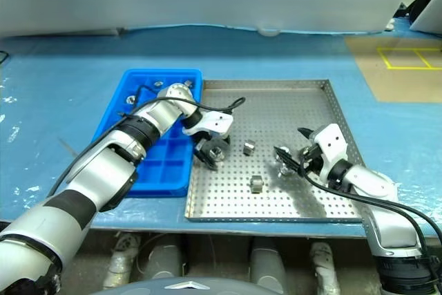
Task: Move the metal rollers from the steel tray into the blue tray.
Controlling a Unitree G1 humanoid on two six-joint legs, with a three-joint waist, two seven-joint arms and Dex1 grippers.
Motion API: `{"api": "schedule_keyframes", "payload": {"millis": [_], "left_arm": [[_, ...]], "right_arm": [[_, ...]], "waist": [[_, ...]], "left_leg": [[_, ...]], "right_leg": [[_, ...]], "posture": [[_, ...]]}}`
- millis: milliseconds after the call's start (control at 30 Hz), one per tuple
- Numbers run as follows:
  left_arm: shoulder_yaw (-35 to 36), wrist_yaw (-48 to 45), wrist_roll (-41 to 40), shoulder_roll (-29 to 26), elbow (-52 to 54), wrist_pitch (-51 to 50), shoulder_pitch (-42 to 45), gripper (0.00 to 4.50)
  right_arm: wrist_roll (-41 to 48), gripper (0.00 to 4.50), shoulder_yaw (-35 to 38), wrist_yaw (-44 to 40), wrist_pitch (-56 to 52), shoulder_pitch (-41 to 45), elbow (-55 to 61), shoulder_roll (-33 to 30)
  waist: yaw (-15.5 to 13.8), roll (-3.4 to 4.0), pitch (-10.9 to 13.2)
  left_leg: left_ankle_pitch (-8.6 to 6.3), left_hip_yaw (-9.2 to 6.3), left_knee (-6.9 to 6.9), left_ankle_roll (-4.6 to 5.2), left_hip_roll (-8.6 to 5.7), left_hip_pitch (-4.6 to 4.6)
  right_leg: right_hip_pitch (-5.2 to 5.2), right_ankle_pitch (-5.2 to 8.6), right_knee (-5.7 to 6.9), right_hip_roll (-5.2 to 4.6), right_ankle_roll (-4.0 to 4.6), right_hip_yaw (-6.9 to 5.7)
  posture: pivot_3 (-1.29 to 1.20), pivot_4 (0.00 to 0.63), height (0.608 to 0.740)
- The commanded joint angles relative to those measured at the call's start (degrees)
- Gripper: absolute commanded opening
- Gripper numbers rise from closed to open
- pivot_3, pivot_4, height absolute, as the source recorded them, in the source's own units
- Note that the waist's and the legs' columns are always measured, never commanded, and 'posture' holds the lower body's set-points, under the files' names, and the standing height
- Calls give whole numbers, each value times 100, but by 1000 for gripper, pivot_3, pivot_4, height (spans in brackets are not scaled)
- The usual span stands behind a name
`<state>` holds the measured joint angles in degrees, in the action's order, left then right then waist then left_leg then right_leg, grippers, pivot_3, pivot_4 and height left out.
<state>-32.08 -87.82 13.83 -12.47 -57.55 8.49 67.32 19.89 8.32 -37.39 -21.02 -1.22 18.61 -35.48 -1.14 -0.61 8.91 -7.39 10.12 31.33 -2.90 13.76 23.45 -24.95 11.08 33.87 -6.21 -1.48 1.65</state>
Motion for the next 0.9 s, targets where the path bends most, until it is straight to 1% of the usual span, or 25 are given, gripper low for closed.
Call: {"api": "schedule_keyframes", "payload": {"millis": [33, 167, 200, 300, 367, 400, 500, 533, 667, 733, 767, 833, 900], "left_arm": [[-91, -136, 208, -2, -86, 265, 179, 3281], [-21, 16, 284, 20, -93, 435, 123, 1916], [47, 169, 269, 31, -90, 459, 104, 1744], [419, 256, -83, 84, 30, 266, 12, 1739], [729, 277, -378, 99, 208, -41, -50, 1739], [867, 318, -499, 94, 327, -180, -100, 1739], [1455, 1013, -876, 62, 805, -681, -350, 1739], [1642, 1231, -1000, 35, 1056, -899, -492, 1739], [2274, 2106, -1370, -144, 2319, -1721, -1283, 1739], [2828, 2891, -1704, -62, 3191, -2247, -1880, 1739], [2997, 3099, -1830, -73, 3540, -2450, -2107, 1739], [3270, 3553, -2032, -17, 4342, -2531, -2599, 1739], [3620, 4182, -2349, 207, 5113, -2767, -2901, 1739]], "right_arm": [[230, 4500, 105, -116, -61, -55, 428, -25], [208, 4500, -30, -321, -54, 32, 462, -113], [222, 4500, -47, -368, -55, 76, 466, -127], [290, 4500, -101, -543, -53, 275, 436, -153], [352, 4500, -159, -687, -70, 458, 393, -168], [386, 4500, -185, -753, -81, 537, 375, -171], [498, 4500, -306, -1050, -96, 982, 163, -201], [520, 4500, -361, -1173, -95, 1162, 45, -206], [358, 4500, -755, -1599, 25, 1907, -541, -158], [184, 4500, -998, -1914, 237, 2418, -1103, -138], [119, 4500, -1107, -1992, 292, 2597, -1268, -101], [58, 4500, -1274, -2165, 403, 2963, -1605, 21], [61, 4500, -1376, -2406, 489, 3278, -1919, 129]], "waist": [[24, 0, 0], [40, 0, 0], [38, 0, 0], [34, 0, 0], [35, 0, 0], [29, 0, 0], [18, 0, 0], [22, 0, 0], [-14, 1, 0], [-9, 3, 0], [-40, 2, 1], [-121, 1, 2], [-237, 0, 4]], "left_leg": [[0, 0, -1, 0, 0, -1], [0, 0, -2, 0, 1, 0], [0, 0, -2, 0, 1, -2], [0, 0, 1, 1, 1, -1], [0, 0, 1, 1, 0, -1], [0, 0, 1, 0, 1, -1], [0, 0, -3, 1, 2, 0], [-1, 0, -2, 1, 2, 0], [0, -2, -6, 1, 5, -1], [0, -2, -6, 1, 6, -2], [0, -2, -4, 1, 6, 0], [1, -5, -4, 1, 10, 9], [1, -7, -5, 1, 12, 19]], "right_leg": [[0, 0, 0, 0, 0, 0], [-1, 0, -1, 1, 0, 0], [0, 0, -1, 1, 0, -1], [1, 0, 0, 0, 0, -1], [0, 0, 0, 0, 0, 0], [0, -1, 2, 0, 1, 0], [0, -1, 1, 0, 2, -3], [-1, -1, 1, 0, 2, -3], [-1, -1, 3, 1, 3, -8], [-2, -1, 3, 2, 3, -8], [-3, -1, 4, 2, 4, -9], [-6, -1, 5, 1, 4, -18], [-11, -1, 3, 1, 5, -26]], "posture": [[-413, 150, 740], [-396, 150, 740], [-396, 150, 740], [-366, 150, 740], [-366, 150, 740], [-328, 150, 740], [-254, 150, 740], [-254, 150, 740], [-112, 150, 740], [-81, 150, 740], [-50, 150, 740], [18, 150, 740], [62, 150, 740]]}}
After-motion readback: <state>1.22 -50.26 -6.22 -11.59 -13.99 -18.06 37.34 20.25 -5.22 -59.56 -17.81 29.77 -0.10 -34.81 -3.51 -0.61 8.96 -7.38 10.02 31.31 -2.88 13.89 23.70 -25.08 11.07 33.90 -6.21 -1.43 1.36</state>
